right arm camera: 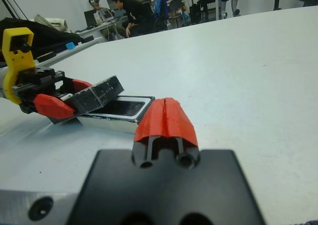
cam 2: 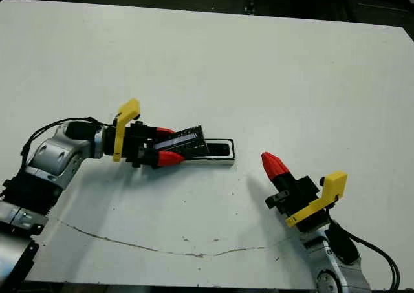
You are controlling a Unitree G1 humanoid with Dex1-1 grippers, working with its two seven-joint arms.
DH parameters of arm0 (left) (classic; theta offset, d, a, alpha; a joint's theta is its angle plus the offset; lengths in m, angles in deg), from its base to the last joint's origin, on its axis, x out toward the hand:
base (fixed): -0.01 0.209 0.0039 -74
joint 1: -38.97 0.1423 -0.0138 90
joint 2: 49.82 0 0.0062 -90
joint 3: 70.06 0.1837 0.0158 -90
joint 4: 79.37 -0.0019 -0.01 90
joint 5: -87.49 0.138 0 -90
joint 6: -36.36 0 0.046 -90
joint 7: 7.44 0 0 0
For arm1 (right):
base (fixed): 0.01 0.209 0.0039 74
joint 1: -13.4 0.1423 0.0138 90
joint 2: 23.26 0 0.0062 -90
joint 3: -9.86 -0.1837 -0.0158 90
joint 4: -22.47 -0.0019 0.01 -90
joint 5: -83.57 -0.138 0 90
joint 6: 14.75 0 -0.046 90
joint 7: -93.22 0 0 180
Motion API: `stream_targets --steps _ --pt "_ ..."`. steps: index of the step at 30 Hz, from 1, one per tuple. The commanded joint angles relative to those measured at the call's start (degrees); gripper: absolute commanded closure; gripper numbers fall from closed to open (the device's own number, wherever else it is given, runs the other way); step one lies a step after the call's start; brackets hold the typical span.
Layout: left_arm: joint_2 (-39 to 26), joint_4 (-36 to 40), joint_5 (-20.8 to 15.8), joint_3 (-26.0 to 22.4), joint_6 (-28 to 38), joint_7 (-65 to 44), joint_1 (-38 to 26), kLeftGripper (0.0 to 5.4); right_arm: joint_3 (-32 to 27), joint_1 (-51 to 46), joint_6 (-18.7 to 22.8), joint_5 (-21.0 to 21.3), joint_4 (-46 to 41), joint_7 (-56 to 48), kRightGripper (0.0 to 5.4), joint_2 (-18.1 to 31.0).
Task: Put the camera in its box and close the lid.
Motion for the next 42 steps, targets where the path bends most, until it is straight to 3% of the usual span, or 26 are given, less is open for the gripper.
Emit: stream_targets --steps 1,10,24,34,42 --pt "1.93 -3.47 3.46 3.40 -0.56 0.30 1.55 2.25 -0.40 -0.69 -0.32 0.04 0.69 -0.19 5.40 0.52" --pt "4.72 -6.93 4.35 5.12 -0.72 0.04 -0.09 2.25 -0.47 -0.85 0.27 -0.36 0.42 0.17 5.40 0.42" --pt "10.10 -13.56 5.76 5.98 8.64 -2.97 -1.41 2.25 -0.55 -0.85 0.12 0.49 0.22 0.90 5.40 0.69" --pt "11.92 -13.98 5.27 6.93 9.11 -6.94 -2.57 2.25 -0.99 -0.70 0.36 -0.05 0.52 0.95 5.40 0.58" --pt "13.16 -15.08 6.87 9.04 9.21 -9.40 -4.65 2.25 -1.57 -0.20 -0.53 -0.43 1.18 0.48 5.40 0.58"
